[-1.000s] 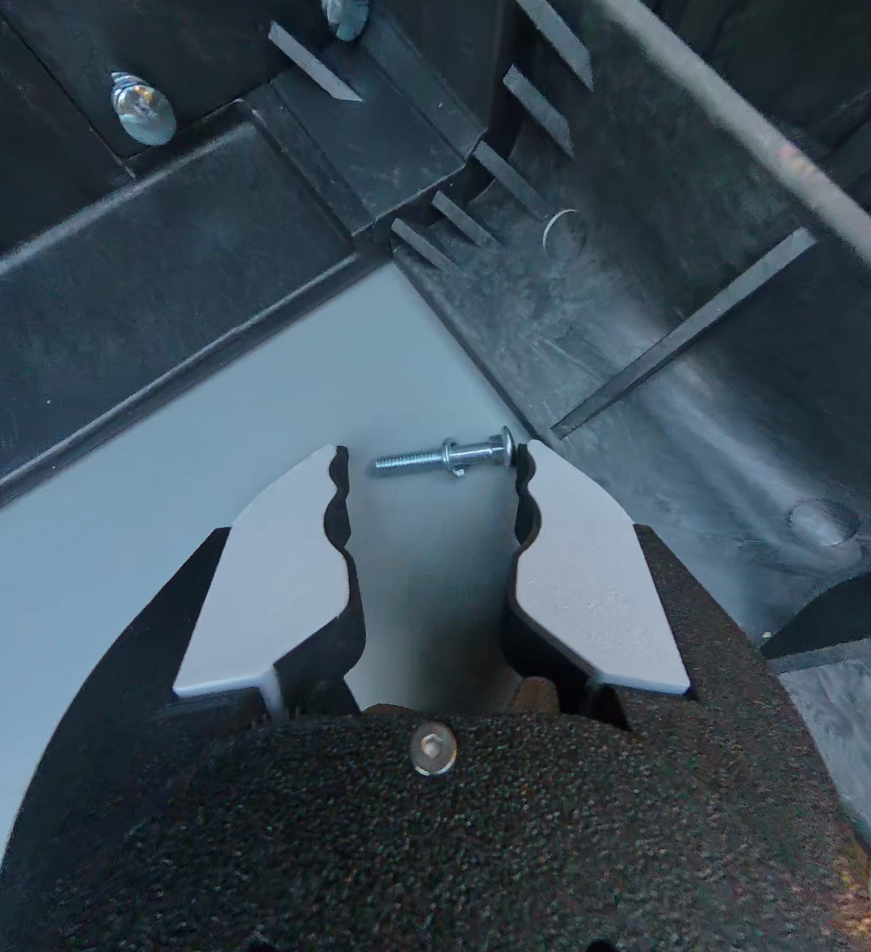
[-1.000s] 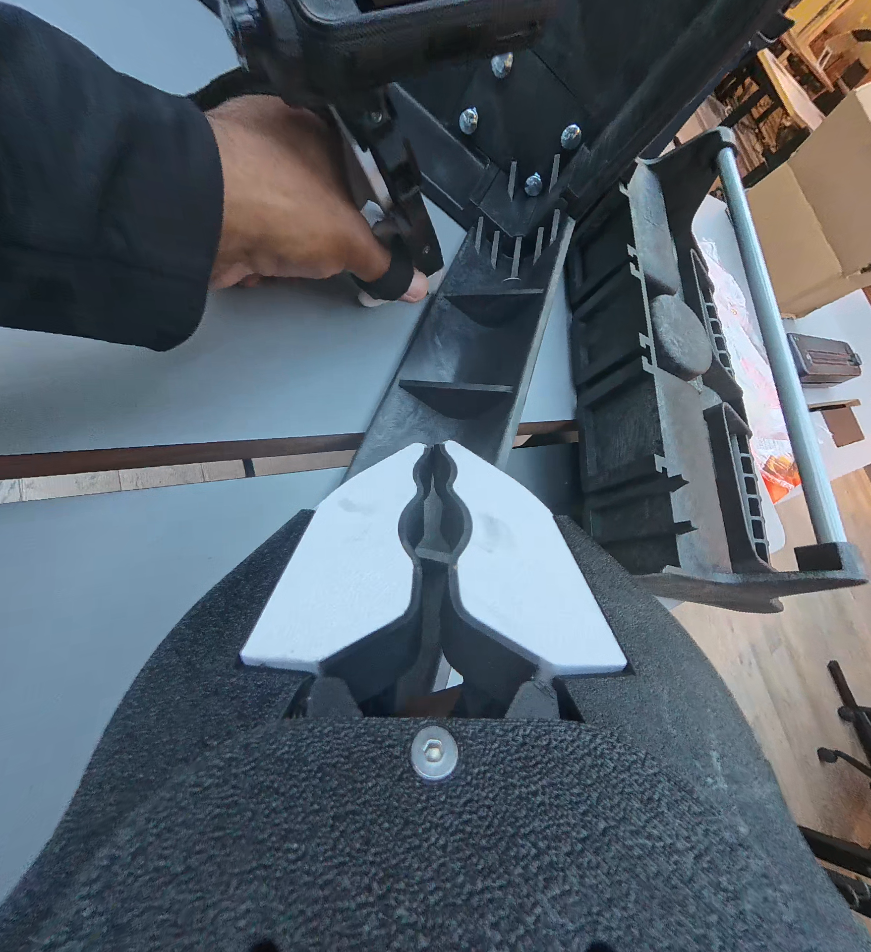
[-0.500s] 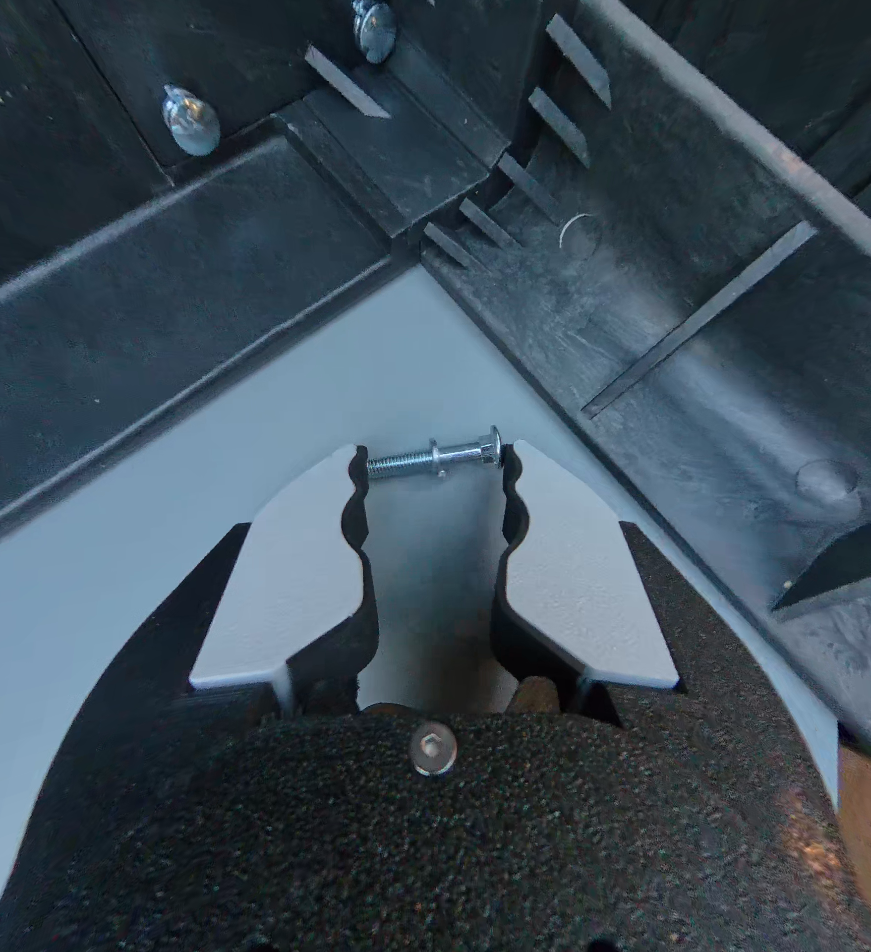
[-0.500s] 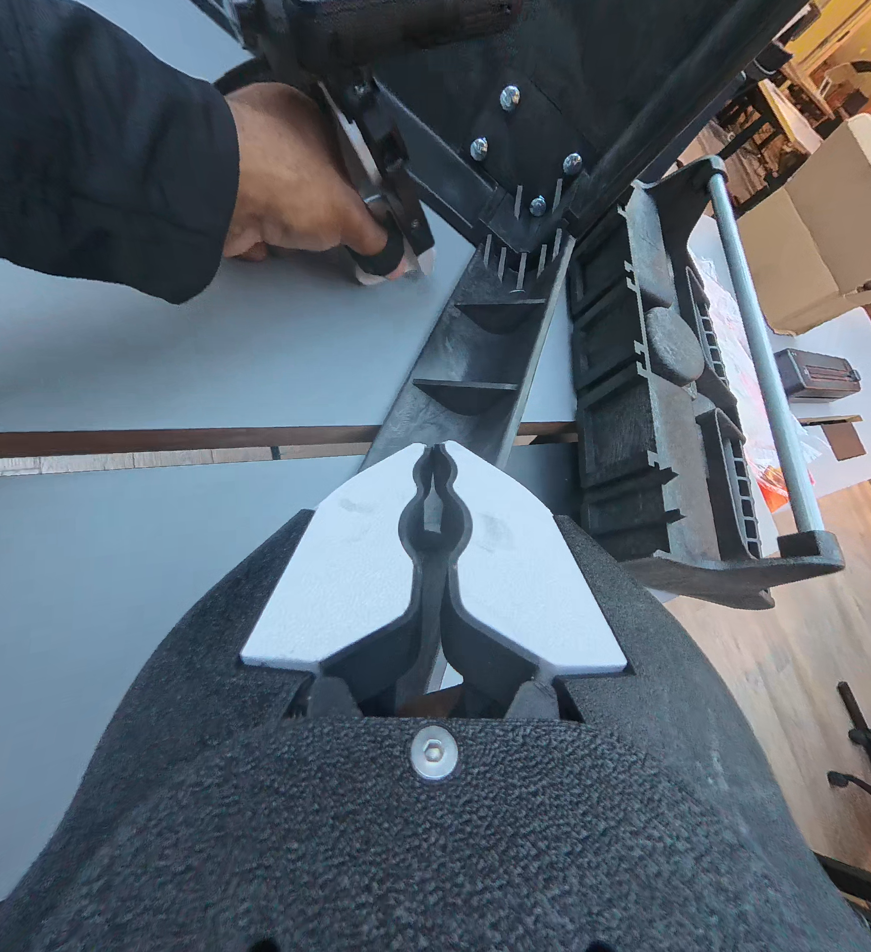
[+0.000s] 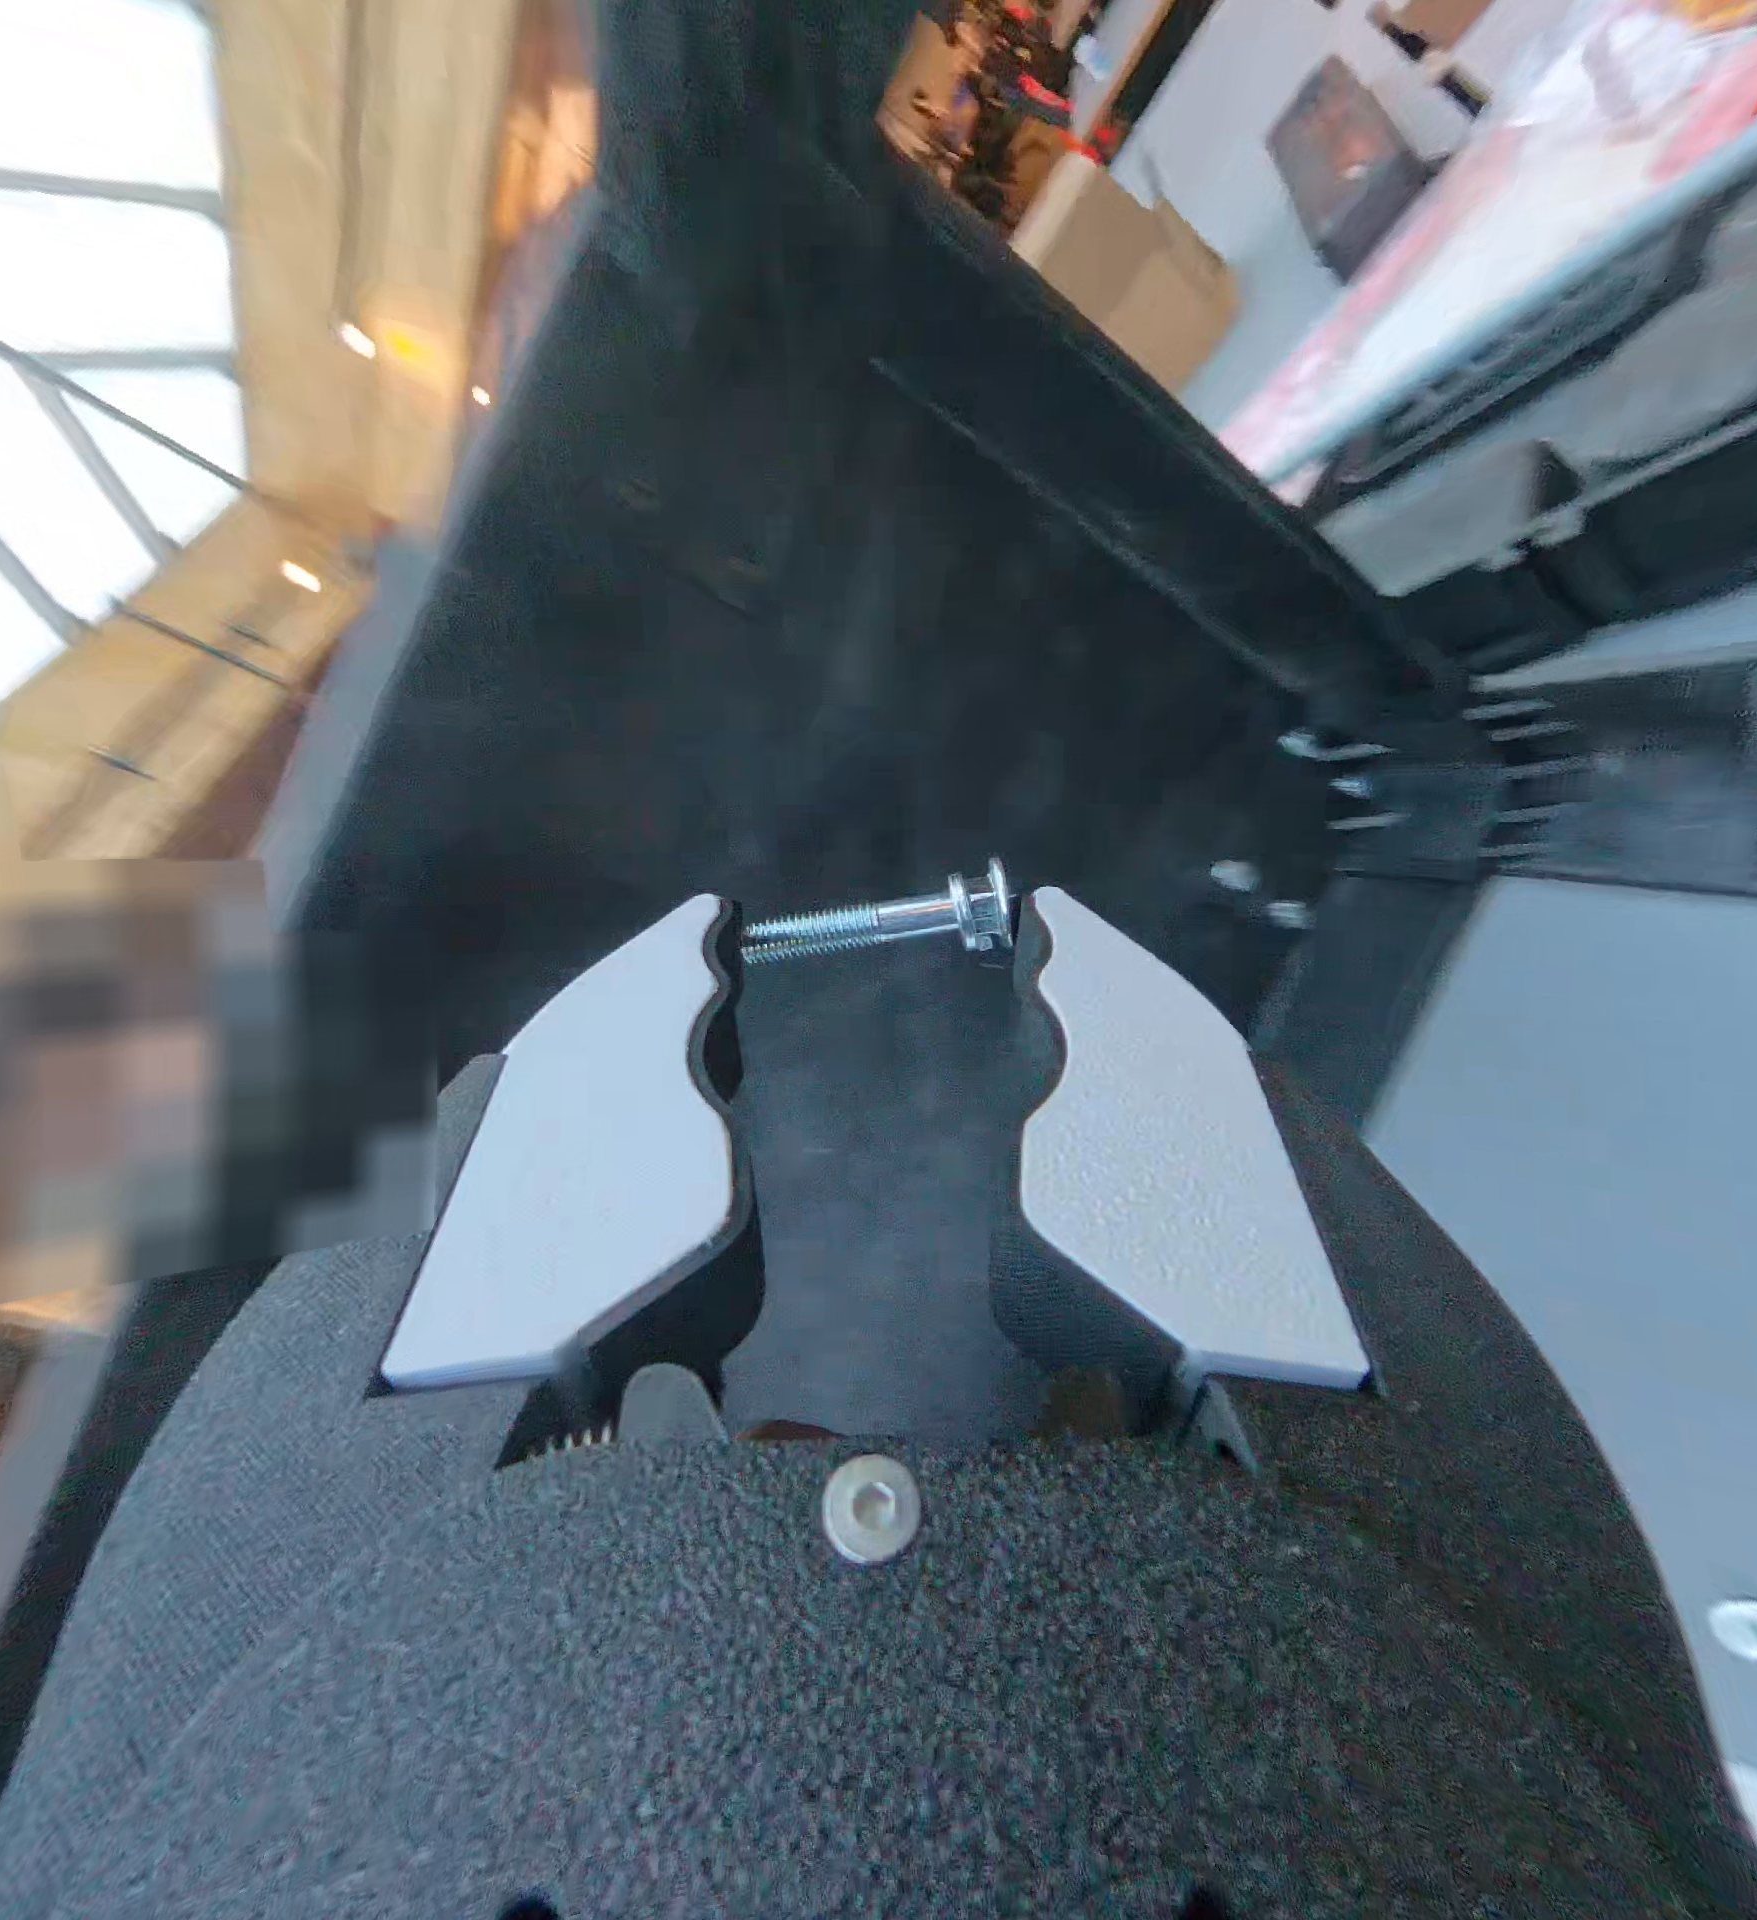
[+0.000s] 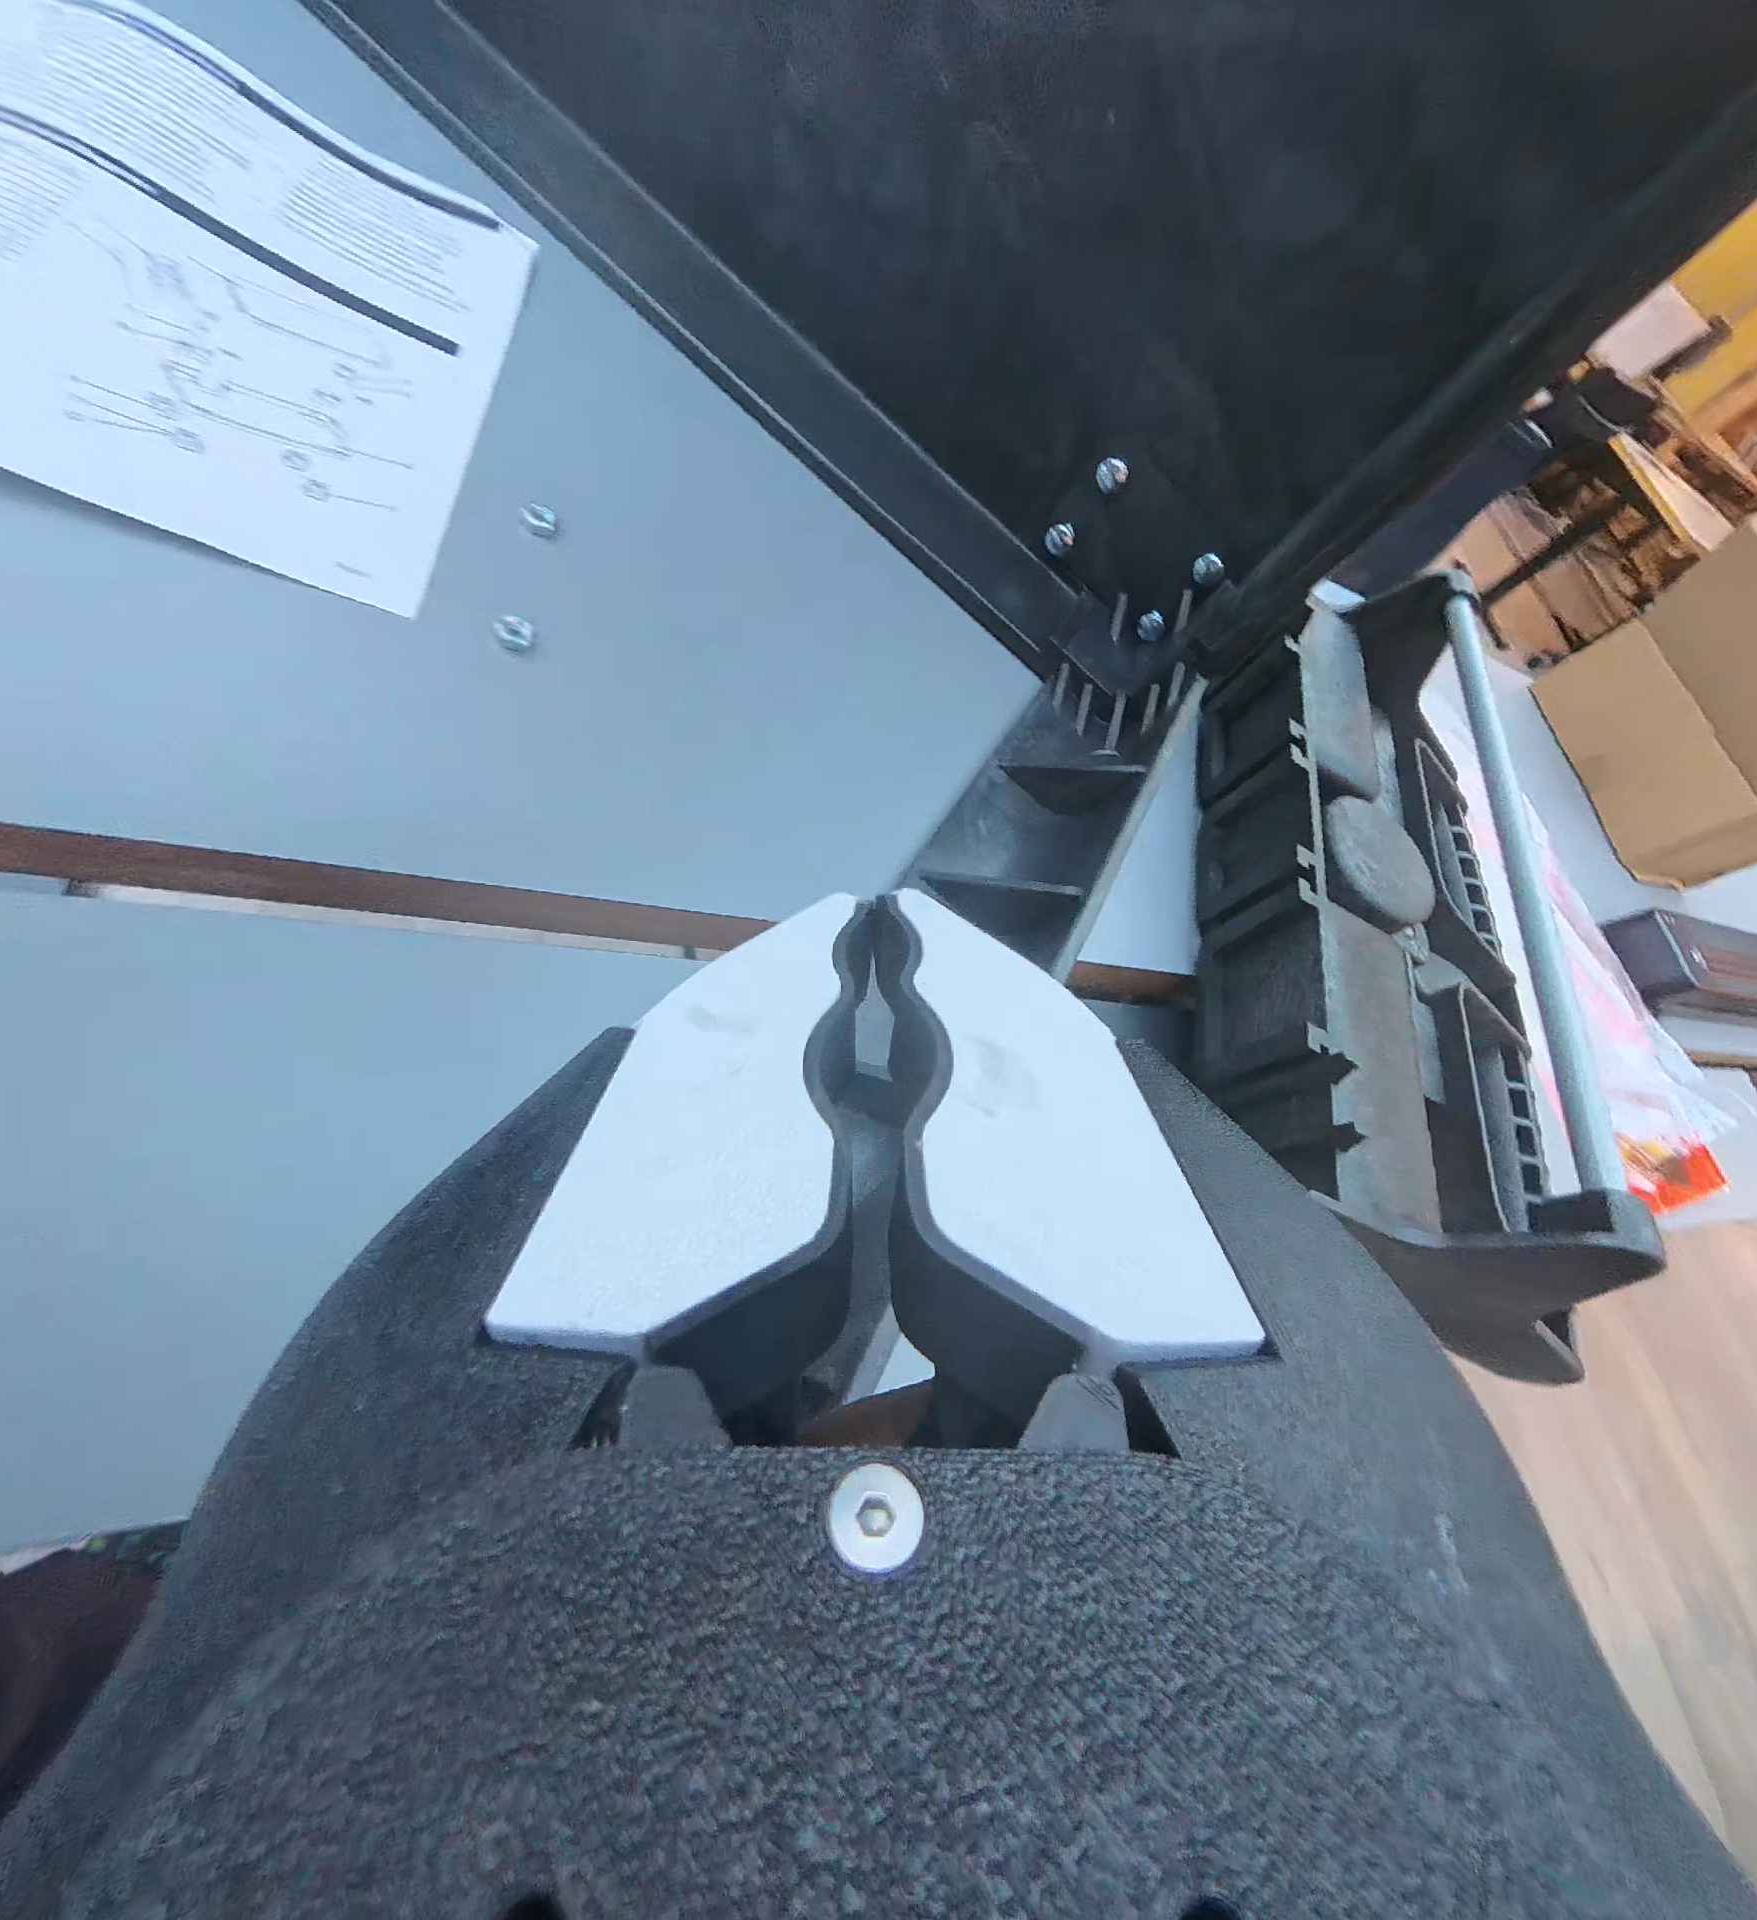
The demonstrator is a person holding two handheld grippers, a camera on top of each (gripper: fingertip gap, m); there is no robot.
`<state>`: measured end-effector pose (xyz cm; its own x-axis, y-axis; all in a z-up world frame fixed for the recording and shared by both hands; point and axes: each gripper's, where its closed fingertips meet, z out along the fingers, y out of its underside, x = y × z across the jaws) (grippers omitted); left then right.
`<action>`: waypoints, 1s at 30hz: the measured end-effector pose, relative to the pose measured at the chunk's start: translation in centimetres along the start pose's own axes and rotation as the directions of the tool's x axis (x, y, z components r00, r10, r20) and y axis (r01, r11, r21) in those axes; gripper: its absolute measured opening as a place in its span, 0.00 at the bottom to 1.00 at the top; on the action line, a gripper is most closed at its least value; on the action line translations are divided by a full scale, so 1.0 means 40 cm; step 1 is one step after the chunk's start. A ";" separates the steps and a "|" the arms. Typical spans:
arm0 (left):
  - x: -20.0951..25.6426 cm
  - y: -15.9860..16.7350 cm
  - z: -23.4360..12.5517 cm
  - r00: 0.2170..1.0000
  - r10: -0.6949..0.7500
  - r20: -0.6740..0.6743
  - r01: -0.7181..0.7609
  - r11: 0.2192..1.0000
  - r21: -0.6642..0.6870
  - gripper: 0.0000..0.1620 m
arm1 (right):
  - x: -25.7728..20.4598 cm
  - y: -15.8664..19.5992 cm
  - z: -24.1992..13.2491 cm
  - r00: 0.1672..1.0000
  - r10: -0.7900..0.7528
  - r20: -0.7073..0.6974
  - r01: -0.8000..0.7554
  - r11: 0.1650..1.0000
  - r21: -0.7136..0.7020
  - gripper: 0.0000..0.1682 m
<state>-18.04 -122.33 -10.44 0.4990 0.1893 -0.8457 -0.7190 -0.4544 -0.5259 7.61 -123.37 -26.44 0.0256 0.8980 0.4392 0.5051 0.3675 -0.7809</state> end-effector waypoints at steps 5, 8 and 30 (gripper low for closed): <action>-0.232 -0.217 -0.202 0.930 0.299 0.214 -0.304 0.953 -0.008 0.32 | -0.054 -0.017 -0.077 0.988 -0.033 0.148 0.018 0.995 0.102 0.02; -0.280 -0.378 -0.338 0.890 0.363 0.274 -0.371 0.928 -0.025 0.32 | -0.075 -0.014 -0.144 0.964 -0.076 0.253 0.036 0.987 0.157 0.02; 0.357 -0.586 -0.878 0.969 0.158 -0.188 -0.178 0.979 -0.094 0.31 | -0.160 -0.250 -0.681 0.155 -0.025 0.988 -0.380 0.921 0.083 0.25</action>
<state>22.94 -139.52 -7.02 0.4610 -0.0526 -0.8859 -0.7476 -0.5608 -0.3558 25.90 -139.39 -9.34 -0.8605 0.3689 -0.3514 0.3843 0.0172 -0.9230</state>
